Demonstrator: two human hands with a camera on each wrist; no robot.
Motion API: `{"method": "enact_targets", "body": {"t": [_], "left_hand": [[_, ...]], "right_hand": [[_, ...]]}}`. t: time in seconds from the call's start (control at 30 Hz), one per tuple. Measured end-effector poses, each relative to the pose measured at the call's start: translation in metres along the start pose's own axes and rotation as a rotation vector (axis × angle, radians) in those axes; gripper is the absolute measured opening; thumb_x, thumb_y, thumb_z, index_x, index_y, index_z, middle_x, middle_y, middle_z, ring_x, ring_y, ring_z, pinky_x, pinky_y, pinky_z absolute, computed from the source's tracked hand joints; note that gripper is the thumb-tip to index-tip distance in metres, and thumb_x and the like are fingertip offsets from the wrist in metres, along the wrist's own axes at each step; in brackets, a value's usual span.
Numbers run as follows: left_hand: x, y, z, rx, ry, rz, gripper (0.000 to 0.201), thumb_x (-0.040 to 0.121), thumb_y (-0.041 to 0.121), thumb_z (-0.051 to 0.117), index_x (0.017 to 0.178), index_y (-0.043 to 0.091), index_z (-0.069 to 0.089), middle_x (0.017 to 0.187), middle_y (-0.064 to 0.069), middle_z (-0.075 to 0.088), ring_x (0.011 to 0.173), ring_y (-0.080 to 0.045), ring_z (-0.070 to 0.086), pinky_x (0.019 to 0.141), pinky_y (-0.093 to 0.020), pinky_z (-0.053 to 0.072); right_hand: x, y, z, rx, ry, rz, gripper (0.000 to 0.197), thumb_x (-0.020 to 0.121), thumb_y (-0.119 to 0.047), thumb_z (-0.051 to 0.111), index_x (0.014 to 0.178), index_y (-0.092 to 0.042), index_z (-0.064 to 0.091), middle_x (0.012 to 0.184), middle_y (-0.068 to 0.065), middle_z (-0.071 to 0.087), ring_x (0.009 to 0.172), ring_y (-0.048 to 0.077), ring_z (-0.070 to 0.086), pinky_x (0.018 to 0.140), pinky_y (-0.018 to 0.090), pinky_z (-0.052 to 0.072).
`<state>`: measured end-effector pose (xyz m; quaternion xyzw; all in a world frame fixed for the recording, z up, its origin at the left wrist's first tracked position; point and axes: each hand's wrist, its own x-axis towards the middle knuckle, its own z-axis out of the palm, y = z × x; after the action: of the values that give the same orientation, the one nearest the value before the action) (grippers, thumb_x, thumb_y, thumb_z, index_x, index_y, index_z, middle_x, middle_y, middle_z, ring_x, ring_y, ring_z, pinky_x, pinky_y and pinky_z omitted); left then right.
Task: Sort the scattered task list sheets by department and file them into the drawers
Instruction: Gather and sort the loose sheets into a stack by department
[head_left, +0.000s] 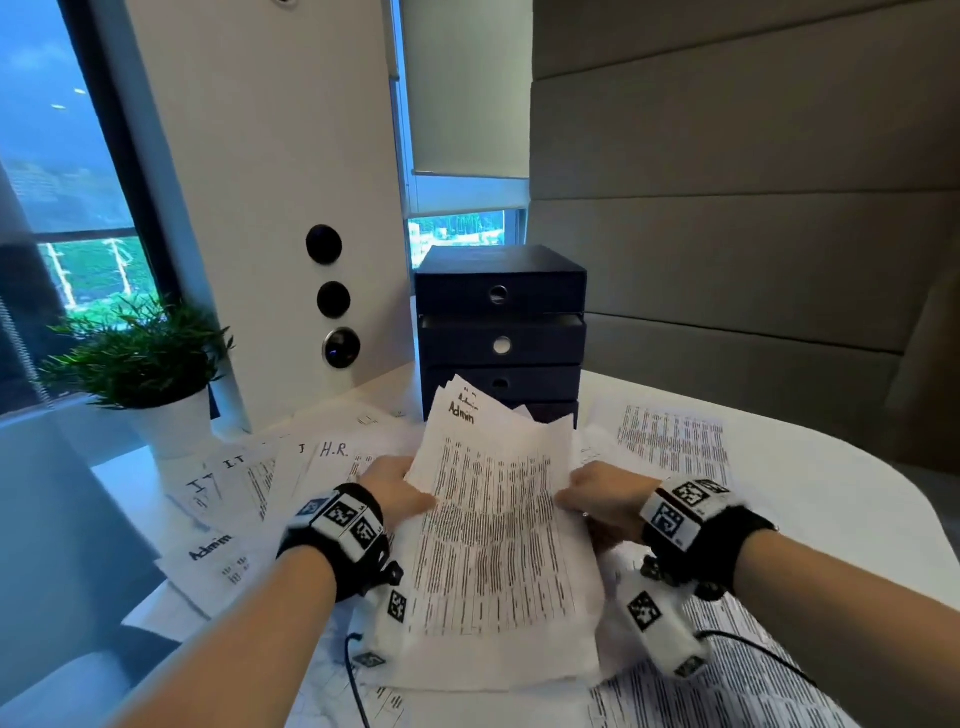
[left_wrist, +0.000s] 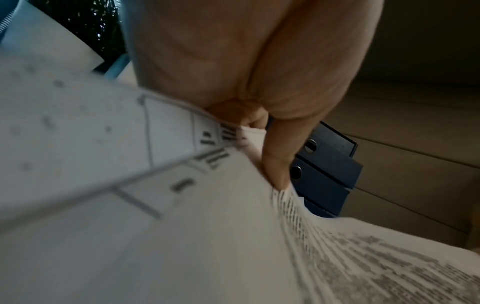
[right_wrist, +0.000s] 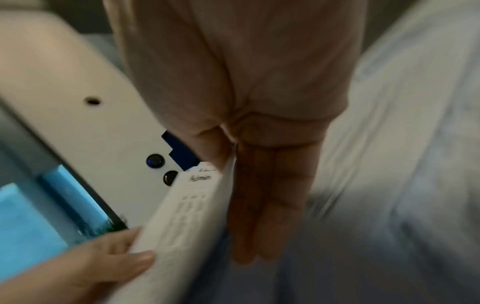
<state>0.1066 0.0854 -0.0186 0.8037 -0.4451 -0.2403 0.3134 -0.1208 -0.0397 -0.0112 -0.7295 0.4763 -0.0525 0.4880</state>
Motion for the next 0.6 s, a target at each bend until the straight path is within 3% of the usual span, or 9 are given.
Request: {"method": "enact_targets", "body": {"t": [0.1, 0.17, 0.23, 0.27, 0.37, 0.43, 0.47, 0.53, 0.6], "left_hand": [[0.0, 0.008, 0.0, -0.055, 0.02, 0.045, 0.032, 0.08, 0.001, 0.068, 0.111, 0.012, 0.066, 0.088, 0.007, 0.067, 0.08, -0.008, 0.063, 0.072, -0.023, 0.051], [0.002, 0.016, 0.001, -0.03, 0.024, 0.075, 0.029, 0.078, -0.005, 0.067, 0.103, 0.01, 0.068, 0.081, 0.006, 0.065, 0.075, -0.006, 0.061, 0.063, -0.016, 0.048], [0.005, 0.028, 0.004, 0.031, 0.005, 0.106, 0.026, 0.075, -0.007, 0.069, 0.094, 0.01, 0.067, 0.08, 0.004, 0.064, 0.078, -0.012, 0.062, 0.066, -0.018, 0.048], [0.006, 0.033, 0.006, 0.074, -0.009, 0.111, 0.027, 0.073, -0.007, 0.069, 0.094, 0.011, 0.067, 0.082, 0.002, 0.065, 0.084, -0.016, 0.063, 0.07, -0.021, 0.048], [0.015, 0.045, 0.013, 0.176, -0.038, 0.108, 0.025, 0.073, 0.001, 0.069, 0.097, 0.011, 0.068, 0.09, -0.003, 0.067, 0.093, -0.022, 0.064, 0.075, -0.026, 0.048], [0.019, 0.051, 0.017, 0.184, -0.069, 0.114, 0.018, 0.071, 0.015, 0.07, 0.089, 0.013, 0.069, 0.089, -0.003, 0.069, 0.092, -0.023, 0.064, 0.08, -0.031, 0.051], [0.021, 0.054, 0.019, 0.179, -0.085, 0.115, 0.017, 0.069, 0.019, 0.07, 0.086, 0.014, 0.069, 0.088, -0.002, 0.069, 0.091, -0.022, 0.064, 0.082, -0.033, 0.052], [0.022, 0.059, 0.025, 0.165, -0.15, 0.122, 0.017, 0.07, 0.011, 0.073, 0.086, 0.015, 0.069, 0.087, 0.001, 0.068, 0.09, -0.018, 0.063, 0.082, -0.03, 0.051], [0.025, 0.058, 0.031, 0.147, -0.209, 0.118, 0.03, 0.072, 0.004, 0.074, 0.1, 0.014, 0.069, 0.096, 0.001, 0.069, 0.092, -0.014, 0.064, 0.083, -0.028, 0.051]], "right_hand": [[-0.006, 0.006, -0.031, -0.348, 0.078, -0.027, 0.025, 0.092, -0.022, 0.056, 0.101, -0.001, 0.066, 0.1, 0.018, 0.07, 0.074, 0.025, 0.068, 0.063, 0.032, 0.059], [-0.003, 0.018, -0.054, -0.552, 0.234, -0.008, 0.028, 0.092, -0.023, 0.057, 0.112, -0.005, 0.064, 0.11, 0.01, 0.067, 0.089, 0.021, 0.065, 0.074, 0.029, 0.055], [0.008, 0.034, -0.074, -0.618, 0.36, 0.048, 0.041, 0.09, -0.023, 0.06, 0.127, -0.009, 0.052, 0.127, 0.007, 0.058, 0.11, 0.023, 0.058, 0.092, 0.031, 0.049], [0.012, 0.039, -0.081, -0.613, 0.373, 0.084, 0.046, 0.089, -0.024, 0.062, 0.13, -0.009, 0.048, 0.131, 0.008, 0.056, 0.115, 0.024, 0.056, 0.095, 0.032, 0.047], [0.025, 0.054, -0.096, -0.594, 0.372, 0.148, 0.061, 0.084, -0.033, 0.067, 0.134, -0.006, 0.043, 0.134, 0.011, 0.054, 0.118, 0.027, 0.055, 0.093, 0.033, 0.048], [0.035, 0.059, -0.1, -0.591, 0.371, 0.17, 0.066, 0.08, -0.039, 0.068, 0.133, -0.007, 0.045, 0.134, 0.011, 0.054, 0.118, 0.028, 0.055, 0.093, 0.034, 0.049], [0.039, 0.06, -0.101, -0.597, 0.363, 0.166, 0.062, 0.081, -0.037, 0.067, 0.131, -0.006, 0.048, 0.133, 0.011, 0.055, 0.117, 0.028, 0.055, 0.093, 0.033, 0.048], [0.049, 0.059, -0.103, -0.577, 0.328, 0.114, 0.039, 0.087, -0.029, 0.06, 0.118, -0.004, 0.06, 0.124, 0.013, 0.061, 0.109, 0.025, 0.06, 0.083, 0.027, 0.048], [0.054, 0.057, -0.107, -0.479, 0.304, 0.052, 0.014, 0.089, -0.016, 0.058, 0.083, -0.008, 0.067, 0.098, 0.013, 0.069, 0.086, 0.021, 0.061, 0.064, 0.022, 0.044]]}}
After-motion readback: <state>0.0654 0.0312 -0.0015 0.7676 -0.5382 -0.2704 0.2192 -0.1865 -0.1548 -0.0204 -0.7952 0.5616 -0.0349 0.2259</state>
